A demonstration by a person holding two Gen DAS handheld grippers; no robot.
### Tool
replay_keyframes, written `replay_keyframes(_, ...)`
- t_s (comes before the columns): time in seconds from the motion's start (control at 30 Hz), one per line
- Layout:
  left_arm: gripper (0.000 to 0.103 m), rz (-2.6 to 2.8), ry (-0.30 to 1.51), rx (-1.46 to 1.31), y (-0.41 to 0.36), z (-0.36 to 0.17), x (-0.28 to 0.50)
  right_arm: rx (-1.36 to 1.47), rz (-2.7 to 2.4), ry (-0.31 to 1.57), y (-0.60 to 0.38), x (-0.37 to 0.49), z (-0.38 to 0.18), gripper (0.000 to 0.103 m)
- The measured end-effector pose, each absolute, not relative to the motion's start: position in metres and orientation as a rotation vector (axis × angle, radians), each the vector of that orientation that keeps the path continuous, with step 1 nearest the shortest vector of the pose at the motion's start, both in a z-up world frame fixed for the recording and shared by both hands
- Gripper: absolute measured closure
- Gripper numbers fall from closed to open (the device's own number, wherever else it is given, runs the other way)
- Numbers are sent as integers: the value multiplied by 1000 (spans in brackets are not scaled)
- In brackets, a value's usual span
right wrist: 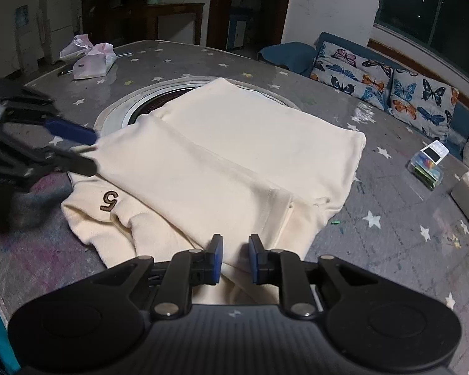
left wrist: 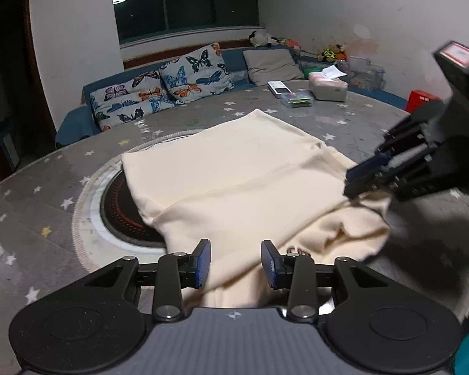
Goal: Fold clothes
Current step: 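Grasp the sweatshirt hem with the right gripper while the left gripper grasps the hem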
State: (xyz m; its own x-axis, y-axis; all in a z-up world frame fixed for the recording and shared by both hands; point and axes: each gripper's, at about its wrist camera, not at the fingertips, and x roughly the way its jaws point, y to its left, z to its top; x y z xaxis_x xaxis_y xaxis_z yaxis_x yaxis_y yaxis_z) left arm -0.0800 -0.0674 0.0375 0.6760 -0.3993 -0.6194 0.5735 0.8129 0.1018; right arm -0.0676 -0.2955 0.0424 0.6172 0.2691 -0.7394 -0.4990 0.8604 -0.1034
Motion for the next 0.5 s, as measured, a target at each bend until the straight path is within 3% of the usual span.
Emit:
replay_keyframes(0.1, 56, -602, 603, 382, -65, 38, -98, -343, 469, 788, -294, -74, 48, 81)
replay_keyframes(0.27, 52, -649, 550, 551, -73, 23, -120, -417, 492, 792, -290, -91, 52, 74)
replay_keyframes(0.3, 52, -650, 537, 568, -76, 20, -121, -432, 495, 793, -290, -94, 53, 68)
replay_keyframes(0.43, 52, -649, 479, 626, -89, 7, -123, -493, 509, 798, -288, -107, 55, 62)
replay_keyframes(0.47, 53, -653, 470, 629, -91, 5, -122, -507, 511, 797, -288, -110, 55, 56)
replay_keyframes(0.5, 59, -656, 461, 631, -93, 4, -121, -524, 513, 795, -287, -113, 55, 52)
